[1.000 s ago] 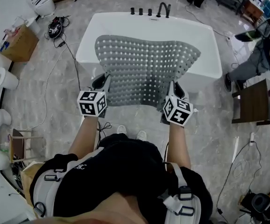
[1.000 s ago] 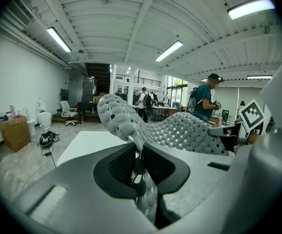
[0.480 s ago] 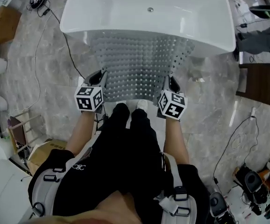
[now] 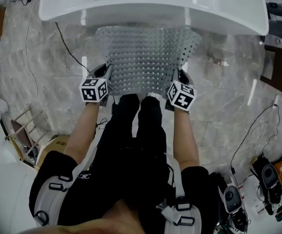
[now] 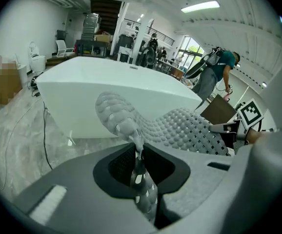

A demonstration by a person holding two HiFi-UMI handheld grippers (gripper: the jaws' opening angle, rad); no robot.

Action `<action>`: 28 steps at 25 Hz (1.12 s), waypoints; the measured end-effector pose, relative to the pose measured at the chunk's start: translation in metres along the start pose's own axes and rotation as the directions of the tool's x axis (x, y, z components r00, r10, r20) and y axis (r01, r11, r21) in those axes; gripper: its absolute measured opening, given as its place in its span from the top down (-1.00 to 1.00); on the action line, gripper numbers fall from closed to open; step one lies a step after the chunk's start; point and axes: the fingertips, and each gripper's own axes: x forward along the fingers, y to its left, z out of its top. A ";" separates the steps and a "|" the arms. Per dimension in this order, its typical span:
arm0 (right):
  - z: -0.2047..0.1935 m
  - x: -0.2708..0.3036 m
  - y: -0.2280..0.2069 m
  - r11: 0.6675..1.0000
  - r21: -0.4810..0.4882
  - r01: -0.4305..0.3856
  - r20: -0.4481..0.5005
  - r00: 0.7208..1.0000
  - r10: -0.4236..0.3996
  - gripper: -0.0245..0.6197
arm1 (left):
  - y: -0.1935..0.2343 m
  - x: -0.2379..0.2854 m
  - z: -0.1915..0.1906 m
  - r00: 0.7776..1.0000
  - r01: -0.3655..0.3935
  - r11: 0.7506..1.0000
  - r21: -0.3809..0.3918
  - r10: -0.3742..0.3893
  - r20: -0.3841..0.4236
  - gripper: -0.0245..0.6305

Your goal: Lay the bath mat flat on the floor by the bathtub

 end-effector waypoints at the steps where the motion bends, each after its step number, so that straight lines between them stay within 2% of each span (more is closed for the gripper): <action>1: -0.012 0.021 -0.006 1.000 0.010 0.009 -0.008 1.000 -0.009 0.77 | 0.009 0.023 -0.012 1.000 0.003 1.000 -0.002 -0.003 -0.014 0.78; 11: -0.126 0.275 -0.084 0.999 0.029 0.027 -0.069 0.997 -0.025 0.76 | 0.110 0.279 -0.119 0.996 0.011 0.998 -0.054 -0.016 -0.083 0.77; 17: -0.174 0.401 -0.122 1.000 -0.022 0.023 -0.064 0.998 -0.024 0.74 | 0.157 0.400 -0.181 0.994 -0.004 1.000 -0.025 0.001 -0.112 0.75; 22: -0.198 0.446 -0.150 0.998 -0.034 0.061 -0.062 0.996 -0.063 0.70 | 0.185 0.445 -0.199 0.991 -0.072 0.996 -0.044 0.067 -0.114 0.75; 25: -0.216 0.458 -0.167 0.996 -0.024 0.081 -0.118 0.990 -0.083 0.66 | 0.199 0.452 -0.212 0.984 -0.120 0.991 -0.053 0.112 -0.136 0.70; 28: -0.229 0.465 -0.184 0.987 -0.018 0.161 -0.188 0.969 -0.161 0.57 | 0.209 0.459 -0.222 0.977 -0.143 0.988 -0.061 0.131 -0.171 0.66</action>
